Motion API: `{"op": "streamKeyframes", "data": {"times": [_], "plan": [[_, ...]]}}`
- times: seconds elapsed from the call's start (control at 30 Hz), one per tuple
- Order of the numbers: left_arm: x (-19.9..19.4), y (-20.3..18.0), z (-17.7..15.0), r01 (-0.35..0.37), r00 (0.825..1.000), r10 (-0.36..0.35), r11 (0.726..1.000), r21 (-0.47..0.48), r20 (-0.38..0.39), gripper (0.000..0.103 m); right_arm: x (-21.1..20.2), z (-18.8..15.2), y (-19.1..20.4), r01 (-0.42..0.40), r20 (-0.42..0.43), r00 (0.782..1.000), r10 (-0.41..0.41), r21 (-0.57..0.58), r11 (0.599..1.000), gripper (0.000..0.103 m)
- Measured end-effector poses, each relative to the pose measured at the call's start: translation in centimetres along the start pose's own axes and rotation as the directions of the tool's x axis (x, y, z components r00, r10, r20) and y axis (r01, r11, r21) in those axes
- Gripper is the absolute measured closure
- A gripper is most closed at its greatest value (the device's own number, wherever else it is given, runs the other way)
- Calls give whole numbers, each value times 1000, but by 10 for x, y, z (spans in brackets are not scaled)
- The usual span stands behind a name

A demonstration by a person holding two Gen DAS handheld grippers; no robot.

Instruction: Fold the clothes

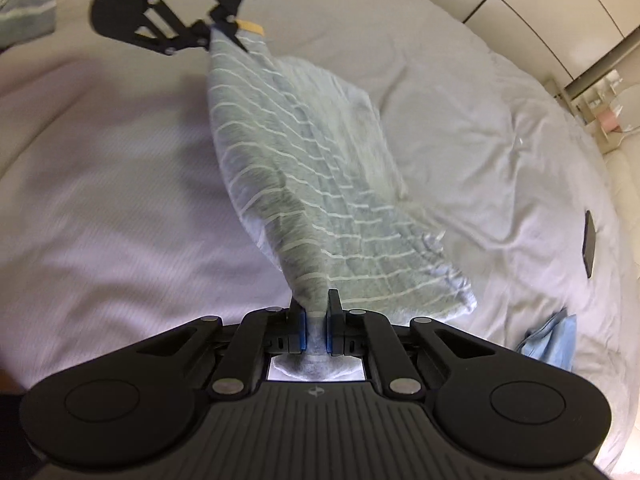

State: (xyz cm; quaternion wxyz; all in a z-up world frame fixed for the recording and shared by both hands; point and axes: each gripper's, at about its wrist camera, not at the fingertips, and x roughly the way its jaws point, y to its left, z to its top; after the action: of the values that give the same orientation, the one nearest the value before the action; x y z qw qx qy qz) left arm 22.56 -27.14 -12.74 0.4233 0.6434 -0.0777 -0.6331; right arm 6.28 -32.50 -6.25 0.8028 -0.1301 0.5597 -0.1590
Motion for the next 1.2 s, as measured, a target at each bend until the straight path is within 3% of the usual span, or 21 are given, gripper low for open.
{"op": "streamKeyframes", "data": {"times": [0.17,0.37,0.57,0.77,1.2], "plan": [[0,-2,-3,-1,1000,1,1000,28,9,99,25,-9,18,-5,-31,1000,6,20,1000,93],[5,2,-6,14,999,-16,998,60,33,96,27,-9,19,-29,-56,998,36,114,993,82],[3,2,-8,7,999,-10,998,56,48,96,20,0,19,0,-109,994,23,207,978,78],[2,-6,-8,-4,999,2,999,54,33,95,16,3,28,51,-131,991,-24,208,977,77],[-1,-9,-1,-6,1000,7,998,60,-11,94,12,-3,37,31,-93,996,-12,207,978,76]]}}
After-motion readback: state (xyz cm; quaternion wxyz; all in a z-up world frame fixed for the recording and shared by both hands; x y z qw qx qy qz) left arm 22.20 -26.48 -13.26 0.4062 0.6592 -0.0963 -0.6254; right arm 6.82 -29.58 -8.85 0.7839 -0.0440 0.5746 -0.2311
